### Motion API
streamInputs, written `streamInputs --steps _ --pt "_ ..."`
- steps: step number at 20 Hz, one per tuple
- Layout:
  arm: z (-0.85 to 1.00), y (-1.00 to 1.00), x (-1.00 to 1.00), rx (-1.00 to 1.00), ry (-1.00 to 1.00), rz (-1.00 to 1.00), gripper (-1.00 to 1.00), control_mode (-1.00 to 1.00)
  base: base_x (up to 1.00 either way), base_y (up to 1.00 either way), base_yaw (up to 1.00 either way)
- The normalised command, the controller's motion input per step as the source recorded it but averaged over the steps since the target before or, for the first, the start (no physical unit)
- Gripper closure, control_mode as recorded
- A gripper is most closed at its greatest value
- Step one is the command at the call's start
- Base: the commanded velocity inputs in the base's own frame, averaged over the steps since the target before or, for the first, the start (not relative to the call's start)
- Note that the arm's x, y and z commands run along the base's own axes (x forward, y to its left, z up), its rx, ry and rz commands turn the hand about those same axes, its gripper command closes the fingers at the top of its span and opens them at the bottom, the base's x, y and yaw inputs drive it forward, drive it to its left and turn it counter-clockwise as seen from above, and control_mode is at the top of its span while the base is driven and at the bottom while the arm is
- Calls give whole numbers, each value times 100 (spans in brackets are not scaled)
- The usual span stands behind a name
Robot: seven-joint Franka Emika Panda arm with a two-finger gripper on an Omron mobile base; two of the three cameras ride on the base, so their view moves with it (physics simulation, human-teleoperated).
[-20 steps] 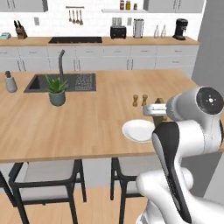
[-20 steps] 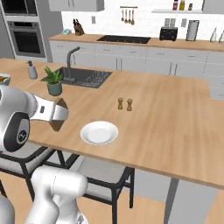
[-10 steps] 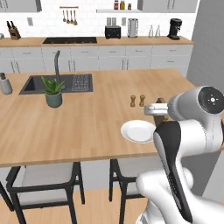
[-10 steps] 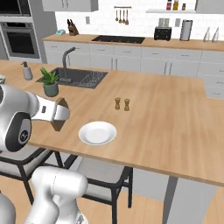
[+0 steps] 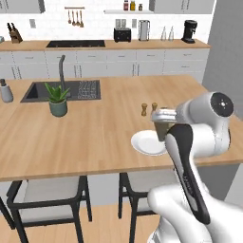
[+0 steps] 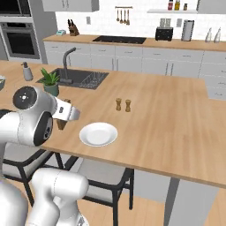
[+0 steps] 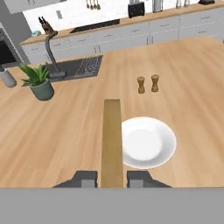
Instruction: Start the toaster. Once the lever pops up, take the bread to the plate on the dining counter.
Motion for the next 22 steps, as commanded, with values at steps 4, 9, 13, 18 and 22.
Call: streamInputs --steps 4,9,13,18,22 --pt "-24 -5 96 20 4 24 100 -100 0 0 0" --pt "-49 -8 77 15 7 9 100 -100 0 0 0" --pt "-61 -12 37 2 18 0 100 -100 0 0 0" --pt "-30 -3 27 0 33 1 100 -100 0 0 0" --pt "-19 -12 23 1 7 2 100 -100 0 0 0"
